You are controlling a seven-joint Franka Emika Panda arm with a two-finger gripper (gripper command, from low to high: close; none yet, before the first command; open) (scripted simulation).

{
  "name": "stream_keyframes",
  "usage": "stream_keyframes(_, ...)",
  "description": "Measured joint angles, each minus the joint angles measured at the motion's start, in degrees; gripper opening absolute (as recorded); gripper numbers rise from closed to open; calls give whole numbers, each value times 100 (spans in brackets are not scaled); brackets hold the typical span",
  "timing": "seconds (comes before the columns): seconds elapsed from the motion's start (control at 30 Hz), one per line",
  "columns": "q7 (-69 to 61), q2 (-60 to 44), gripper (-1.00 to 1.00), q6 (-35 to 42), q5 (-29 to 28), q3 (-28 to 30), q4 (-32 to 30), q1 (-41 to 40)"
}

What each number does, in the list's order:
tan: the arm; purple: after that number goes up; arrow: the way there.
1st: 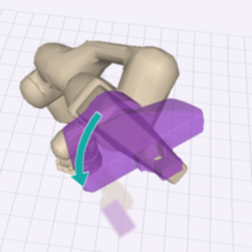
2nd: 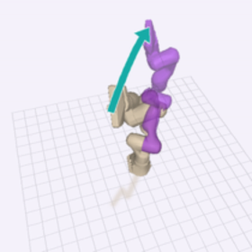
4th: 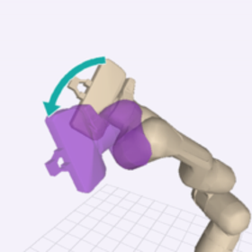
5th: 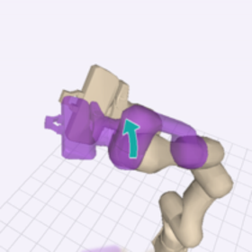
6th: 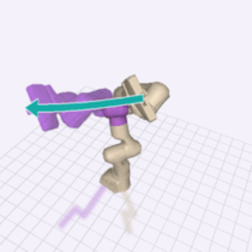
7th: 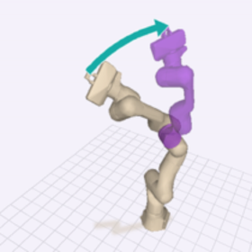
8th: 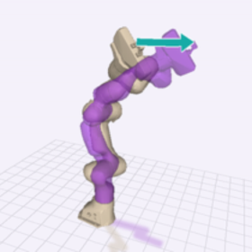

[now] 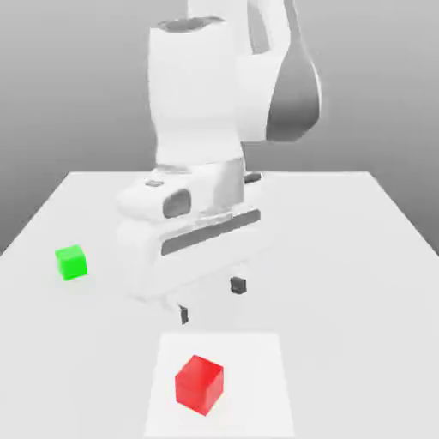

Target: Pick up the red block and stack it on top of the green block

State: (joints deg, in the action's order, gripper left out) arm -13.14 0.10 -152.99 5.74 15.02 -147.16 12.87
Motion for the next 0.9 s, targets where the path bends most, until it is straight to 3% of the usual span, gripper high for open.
stream_keyframes(0.13, -778, -755, 0, -411, -26, -69, -206, -119)
stream_keyframes(0.27, -1218, -1576, 0, -1057, 426, -429, -111, -385)
stream_keyframes(0.3, -1310, -1781, -100, -1223, 546, -549, -79, -479)
stream_keyframes(0.53, -1329, -1830, -100, -1252, 570, -581, -71, -505)
stream_keyframes(0.73, -919, -743, -100, -385, -185, -198, -259, -364)
stream_keyframes(0.9, -2265, 110, -100, 111, -1000, 322, -489, -1406)
